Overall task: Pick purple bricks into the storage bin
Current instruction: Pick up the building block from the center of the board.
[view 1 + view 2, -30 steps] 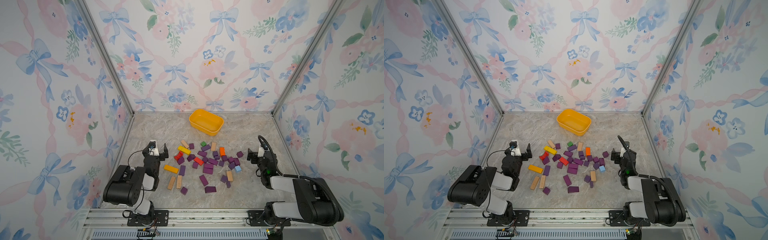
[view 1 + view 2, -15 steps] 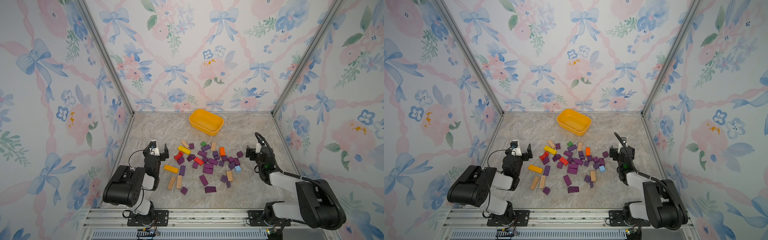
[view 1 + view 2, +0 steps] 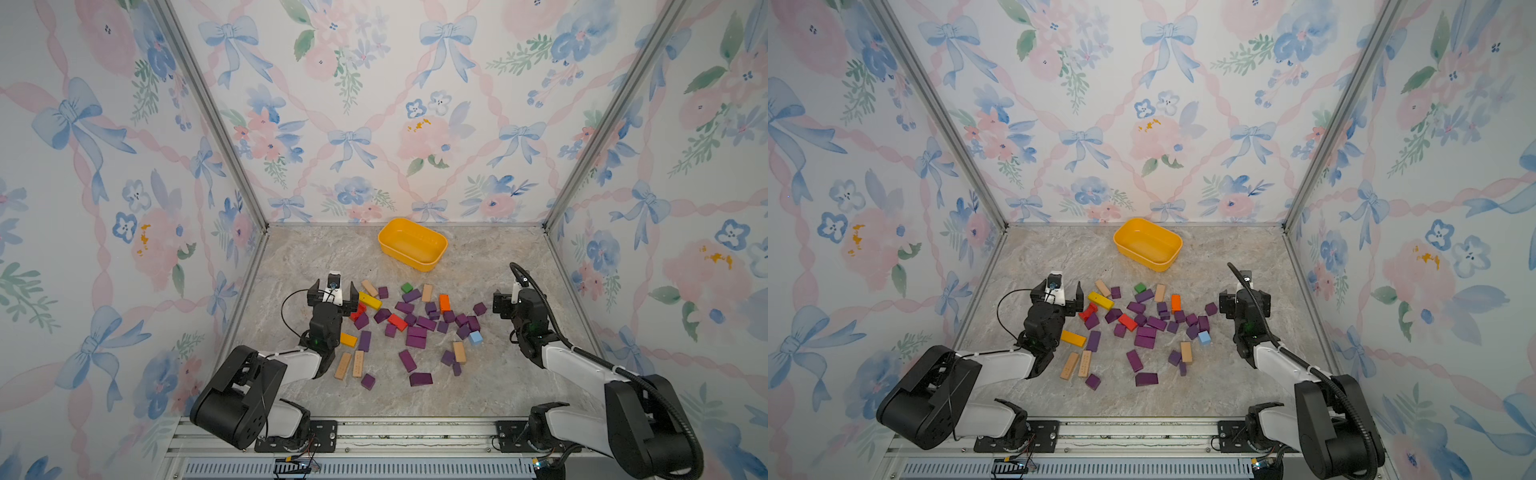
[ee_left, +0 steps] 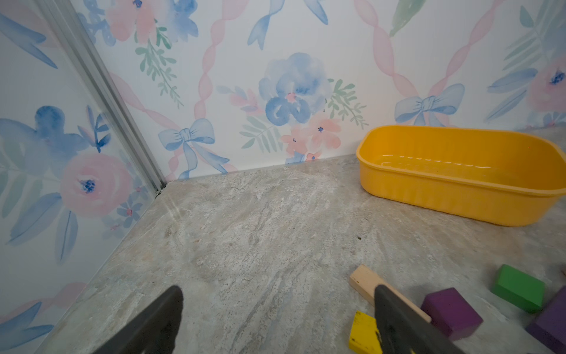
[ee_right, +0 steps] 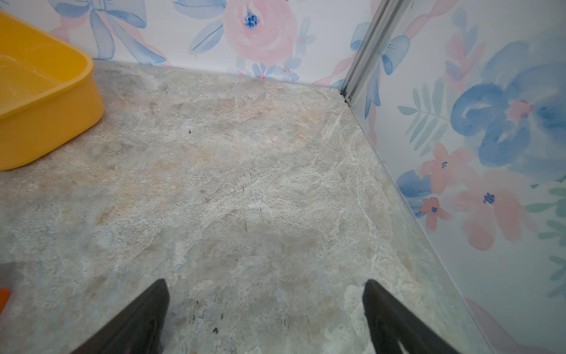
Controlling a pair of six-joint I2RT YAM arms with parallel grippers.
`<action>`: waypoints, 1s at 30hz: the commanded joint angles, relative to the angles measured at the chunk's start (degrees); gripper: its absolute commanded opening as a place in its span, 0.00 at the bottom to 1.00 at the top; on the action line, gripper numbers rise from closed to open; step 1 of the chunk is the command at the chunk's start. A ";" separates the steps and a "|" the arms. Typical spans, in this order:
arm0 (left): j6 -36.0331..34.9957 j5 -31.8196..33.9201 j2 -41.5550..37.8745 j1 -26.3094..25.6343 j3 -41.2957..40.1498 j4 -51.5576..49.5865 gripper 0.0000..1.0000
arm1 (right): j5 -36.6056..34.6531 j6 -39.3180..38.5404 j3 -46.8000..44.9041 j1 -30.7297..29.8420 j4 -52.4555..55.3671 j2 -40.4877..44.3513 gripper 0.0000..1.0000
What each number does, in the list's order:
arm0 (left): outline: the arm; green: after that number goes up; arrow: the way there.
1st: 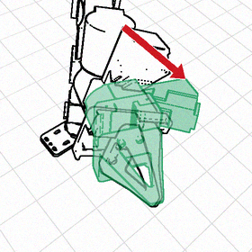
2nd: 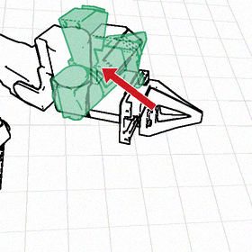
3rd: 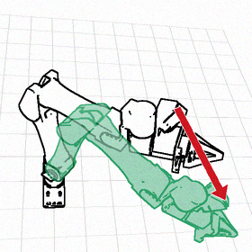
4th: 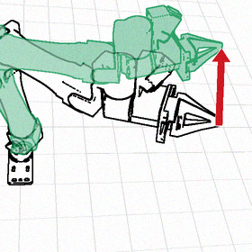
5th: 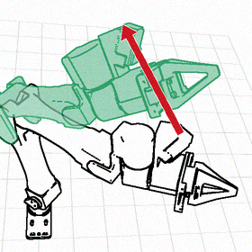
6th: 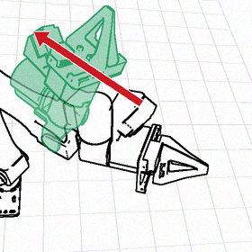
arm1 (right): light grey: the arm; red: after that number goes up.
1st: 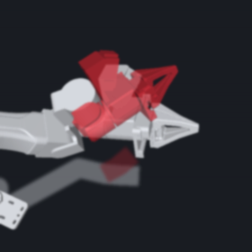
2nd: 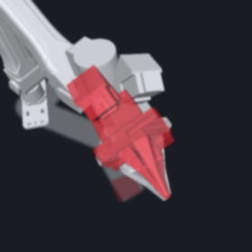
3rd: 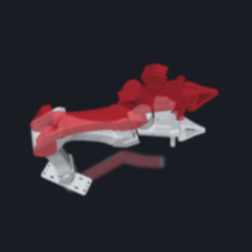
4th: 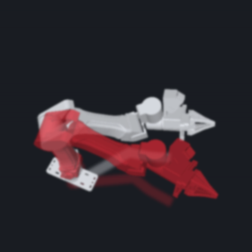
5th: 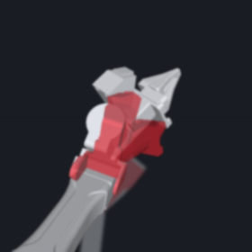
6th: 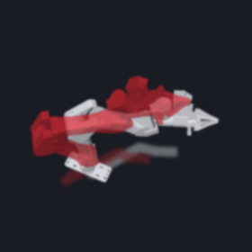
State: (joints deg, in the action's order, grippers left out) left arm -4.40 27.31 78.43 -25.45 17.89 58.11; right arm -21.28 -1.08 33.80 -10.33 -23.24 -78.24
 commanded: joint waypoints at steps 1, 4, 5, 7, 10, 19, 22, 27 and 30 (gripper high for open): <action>-4.62 8.53 -2.60 -5.44 1.80 -5.91 0.98 | 0.27 3.87 4.29 -0.31 8.77 2.67 0.97; -4.16 10.76 -4.58 -9.01 4.02 -10.90 0.98 | 4.32 5.18 8.64 -0.13 17.13 3.57 0.97; -3.06 11.45 -5.29 -9.90 5.02 -12.81 0.98 | 6.75 5.22 9.99 -0.13 19.67 3.45 0.97; -0.19 11.92 -6.50 -11.29 6.08 -15.11 0.98 | 10.90 5.69 11.70 -0.22 22.67 3.18 0.97; 6.74 8.23 -7.36 -12.34 7.21 -18.26 0.98 | 15.50 7.22 12.67 -0.22 24.52 2.55 0.97; 7.02 4.32 -5.50 -25.66 7.86 -23.70 0.98 | 22.38 8.89 13.18 -0.35 29.15 -1.77 0.91; 6.81 1.58 -3.10 -27.51 8.94 -23.69 0.98 | 23.20 9.74 12.29 -0.46 27.85 -3.08 0.85; 8.36 -3.91 1.00 -27.76 11.36 -23.72 0.98 | 20.80 11.91 15.63 -0.44 31.16 -6.97 0.75; 8.96 -5.38 0.87 -28.39 11.64 -23.77 0.98 | 20.65 12.87 18.64 -0.56 34.36 -9.49 0.72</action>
State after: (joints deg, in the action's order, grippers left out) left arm 3.62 25.12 79.40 -53.17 28.14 34.61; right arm -0.01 9.85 48.93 -10.35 7.14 -85.21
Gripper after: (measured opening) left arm 0.979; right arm 0.727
